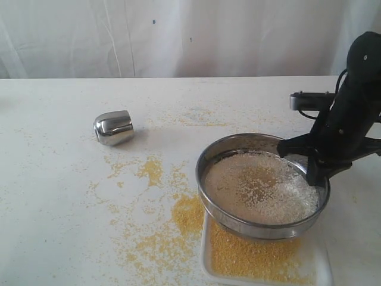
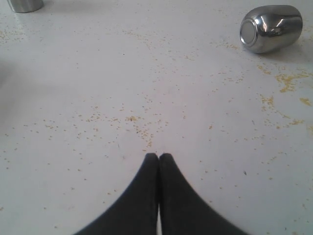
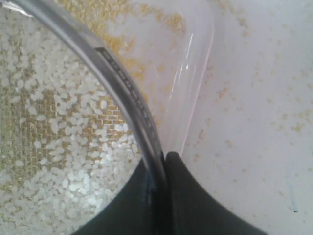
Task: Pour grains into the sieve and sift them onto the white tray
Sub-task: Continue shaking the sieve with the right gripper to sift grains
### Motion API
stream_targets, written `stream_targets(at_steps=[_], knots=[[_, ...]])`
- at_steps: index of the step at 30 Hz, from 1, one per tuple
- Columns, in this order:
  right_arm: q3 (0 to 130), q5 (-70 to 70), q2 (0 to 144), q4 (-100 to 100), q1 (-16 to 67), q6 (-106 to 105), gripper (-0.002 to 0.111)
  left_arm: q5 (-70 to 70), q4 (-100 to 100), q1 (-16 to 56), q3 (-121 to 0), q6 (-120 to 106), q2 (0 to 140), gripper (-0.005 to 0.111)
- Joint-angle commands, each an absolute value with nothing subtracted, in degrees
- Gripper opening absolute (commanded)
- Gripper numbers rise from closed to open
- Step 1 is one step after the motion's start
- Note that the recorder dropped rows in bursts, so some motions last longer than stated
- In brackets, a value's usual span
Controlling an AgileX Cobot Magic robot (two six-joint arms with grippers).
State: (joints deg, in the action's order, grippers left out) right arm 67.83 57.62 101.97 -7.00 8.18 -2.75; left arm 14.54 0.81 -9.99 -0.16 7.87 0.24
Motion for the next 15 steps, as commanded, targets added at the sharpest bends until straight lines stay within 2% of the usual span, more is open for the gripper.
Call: stream_targets(at_steps=[1, 9, 13, 15], knots=[[66.2, 56.7, 101.0, -7.8, 8.0, -2.7, 0.000, 14.6, 0.4, -10.1, 0.0, 7.7, 0.0, 0.000], [62.5, 54.7, 101.0, -7.7, 8.0, -2.7, 0.000, 14.6, 0.5, -10.1, 0.0, 7.7, 0.0, 0.000], [63.3, 46.2, 100.6, -7.4, 8.0, -2.2, 0.000, 14.6, 0.5, -10.1, 0.0, 7.7, 0.0, 0.000], [63.4, 47.6, 100.5, -8.2, 8.0, -1.1, 0.000, 14.6, 0.5, -10.1, 0.0, 7.7, 0.0, 0.000]])
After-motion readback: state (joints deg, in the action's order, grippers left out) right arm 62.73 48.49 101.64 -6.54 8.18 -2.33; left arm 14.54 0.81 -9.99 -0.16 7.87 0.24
